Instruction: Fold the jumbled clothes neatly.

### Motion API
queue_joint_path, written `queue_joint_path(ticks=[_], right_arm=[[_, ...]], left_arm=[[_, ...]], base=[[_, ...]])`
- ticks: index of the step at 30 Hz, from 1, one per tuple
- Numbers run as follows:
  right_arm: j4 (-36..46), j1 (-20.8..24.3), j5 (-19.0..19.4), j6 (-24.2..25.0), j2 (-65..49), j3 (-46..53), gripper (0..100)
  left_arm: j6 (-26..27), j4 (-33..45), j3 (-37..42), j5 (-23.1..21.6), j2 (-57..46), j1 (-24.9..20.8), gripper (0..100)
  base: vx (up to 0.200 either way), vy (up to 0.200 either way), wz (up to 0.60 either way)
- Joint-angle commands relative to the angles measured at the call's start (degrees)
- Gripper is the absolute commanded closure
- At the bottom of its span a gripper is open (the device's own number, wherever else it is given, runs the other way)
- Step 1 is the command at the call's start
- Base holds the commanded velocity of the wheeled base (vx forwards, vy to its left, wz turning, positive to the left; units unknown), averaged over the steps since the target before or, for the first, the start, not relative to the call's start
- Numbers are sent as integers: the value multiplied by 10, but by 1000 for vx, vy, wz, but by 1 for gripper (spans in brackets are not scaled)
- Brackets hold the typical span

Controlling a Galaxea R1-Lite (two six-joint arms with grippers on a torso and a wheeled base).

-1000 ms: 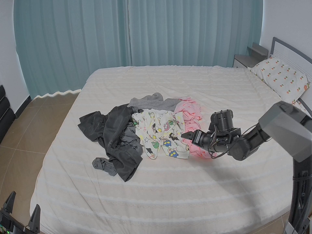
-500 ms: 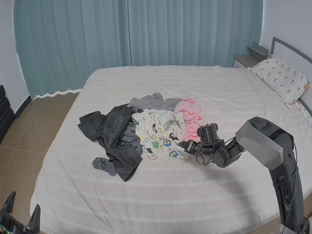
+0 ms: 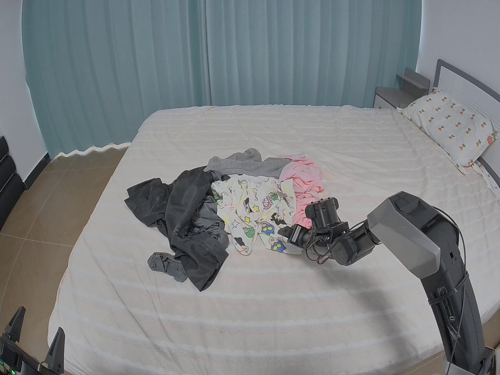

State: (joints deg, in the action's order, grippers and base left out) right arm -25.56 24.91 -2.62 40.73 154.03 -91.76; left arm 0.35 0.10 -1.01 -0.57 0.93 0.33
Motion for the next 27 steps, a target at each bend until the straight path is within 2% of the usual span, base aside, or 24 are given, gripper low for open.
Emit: queue_joint_path(ticks=[1, 10, 11, 17, 23, 27], right_arm=[[16, 8, 0, 1, 19, -38, 0], [46, 35, -2, 15, 29, -74, 0], [46, 36, -2, 21, 29, -76, 100], [52, 35, -19, 22, 30, -76, 100], [53, 32, -20, 23, 22, -55, 100], [48, 33, -19, 37, -17, -5, 100]], left_arm=[[0, 0, 9, 0, -8, 0, 0], [0, 0, 9, 0, -8, 0, 0], [0, 0, 9, 0, -8, 0, 0], [0, 0, 9, 0, -8, 0, 0], [0, 0, 9, 0, -8, 0, 0], [0, 0, 9, 0, -8, 0, 0]], base=[[0, 0, 0], [0, 0, 0], [0, 0, 0], [0, 0, 0], [0, 0, 0], [0, 0, 0]])
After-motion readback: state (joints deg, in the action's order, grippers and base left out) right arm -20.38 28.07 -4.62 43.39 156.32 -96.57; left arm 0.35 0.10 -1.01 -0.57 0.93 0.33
